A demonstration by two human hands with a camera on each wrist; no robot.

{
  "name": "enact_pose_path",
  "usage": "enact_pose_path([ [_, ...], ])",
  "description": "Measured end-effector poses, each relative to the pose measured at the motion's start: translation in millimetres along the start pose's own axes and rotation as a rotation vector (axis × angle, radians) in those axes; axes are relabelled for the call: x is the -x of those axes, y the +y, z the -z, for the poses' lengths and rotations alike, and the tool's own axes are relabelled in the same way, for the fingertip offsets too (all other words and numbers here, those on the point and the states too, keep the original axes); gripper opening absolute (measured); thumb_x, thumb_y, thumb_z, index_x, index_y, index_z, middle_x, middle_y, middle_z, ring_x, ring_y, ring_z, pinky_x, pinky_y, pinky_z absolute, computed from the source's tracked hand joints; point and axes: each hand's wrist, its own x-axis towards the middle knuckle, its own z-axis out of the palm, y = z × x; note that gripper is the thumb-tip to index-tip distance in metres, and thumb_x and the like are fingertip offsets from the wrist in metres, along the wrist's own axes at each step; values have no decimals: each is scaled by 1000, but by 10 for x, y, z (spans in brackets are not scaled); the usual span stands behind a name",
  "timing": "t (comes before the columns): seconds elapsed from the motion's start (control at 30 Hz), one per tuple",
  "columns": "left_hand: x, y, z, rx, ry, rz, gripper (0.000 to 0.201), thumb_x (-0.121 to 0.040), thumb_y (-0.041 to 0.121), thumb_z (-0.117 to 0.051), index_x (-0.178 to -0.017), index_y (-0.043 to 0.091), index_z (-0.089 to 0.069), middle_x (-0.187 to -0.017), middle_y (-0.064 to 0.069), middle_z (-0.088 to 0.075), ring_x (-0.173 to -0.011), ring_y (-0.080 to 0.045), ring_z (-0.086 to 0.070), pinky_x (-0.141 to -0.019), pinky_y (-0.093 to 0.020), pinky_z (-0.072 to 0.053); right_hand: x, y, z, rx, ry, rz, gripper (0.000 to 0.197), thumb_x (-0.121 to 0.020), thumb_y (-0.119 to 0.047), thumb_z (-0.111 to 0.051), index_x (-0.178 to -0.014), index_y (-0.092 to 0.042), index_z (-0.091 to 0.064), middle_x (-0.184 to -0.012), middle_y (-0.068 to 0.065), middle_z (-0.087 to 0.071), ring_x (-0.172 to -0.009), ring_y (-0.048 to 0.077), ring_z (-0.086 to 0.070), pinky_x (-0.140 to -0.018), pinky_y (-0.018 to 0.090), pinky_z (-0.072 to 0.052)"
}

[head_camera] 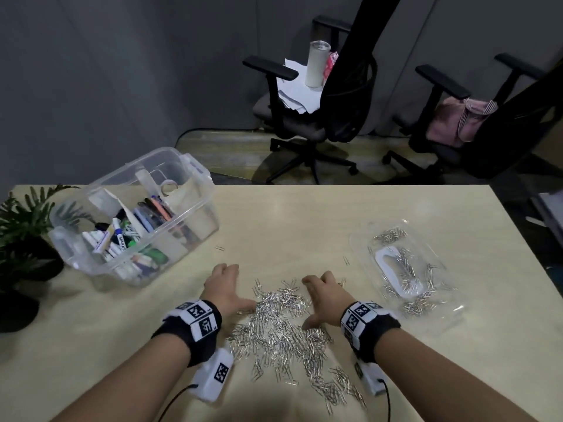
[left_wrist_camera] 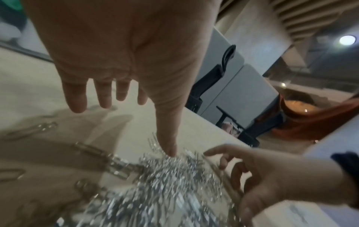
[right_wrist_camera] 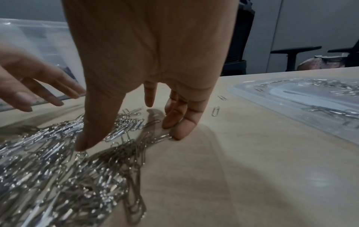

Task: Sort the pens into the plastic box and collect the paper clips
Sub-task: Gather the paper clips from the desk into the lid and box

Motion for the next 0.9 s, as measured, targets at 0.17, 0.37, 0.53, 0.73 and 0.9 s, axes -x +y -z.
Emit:
enact_pose_path([
  [0.17, 17, 77, -319, 29, -56, -28, 111, -44, 49, -89, -138, 30, -33, -124, 1, -37, -119, -19, -39, -100, -36, -41, -134, -72, -103, 38, 35, 66, 106, -53, -35, -91, -139, -27, -29, -129, 5, -34, -109, 26, -54, -100, 39, -48],
  [0.37, -104, 163, -536, 22, -15, -211, 73, -59, 37, -86, -123, 32, -51, -112, 7, -40, -110, -15, -41, -97, -33, -43, -278, -88, -87, 21, 40, 163, 88, -63, -29, -87, -136, -27, -39, -125, 5, -34, -106, 24, -52, -97, 37, -47],
  [0.53, -255, 171, -489, 95, -9, -222, 34, -70, 19, -81, -99, 22, -64, -89, 8, -50, -87, -12, -50, -76, -21, -39, -363, -166, -42, 14, 36, 218, 52, -74, -23, -79, -120, -22, -56, -104, -4, -40, -89, 15, -47, -81, 26, -41],
  [0.73, -364, 136, -420, 106, -42, -200, 14, -73, 11, -78, -83, 15, -69, -71, 9, -55, -69, -10, -53, -58, -9, -36, -451, -312, -32, 53, 7, 219, 29, -80, -26, -72, -106, -17, -62, -100, 1, -52, -94, 21, -55, -82, 31, -44],
  [0.9, -416, 92, -320, 29, -80, -229, 15, -76, 13, -75, -71, 22, -63, -78, 3, -57, -73, -13, -55, -66, -18, -39, -530, -357, -15, 93, -18, 186, 18, -82, -28, -72, -92, -14, -66, -94, -3, -45, -93, 21, -55, -81, 30, -45],
])
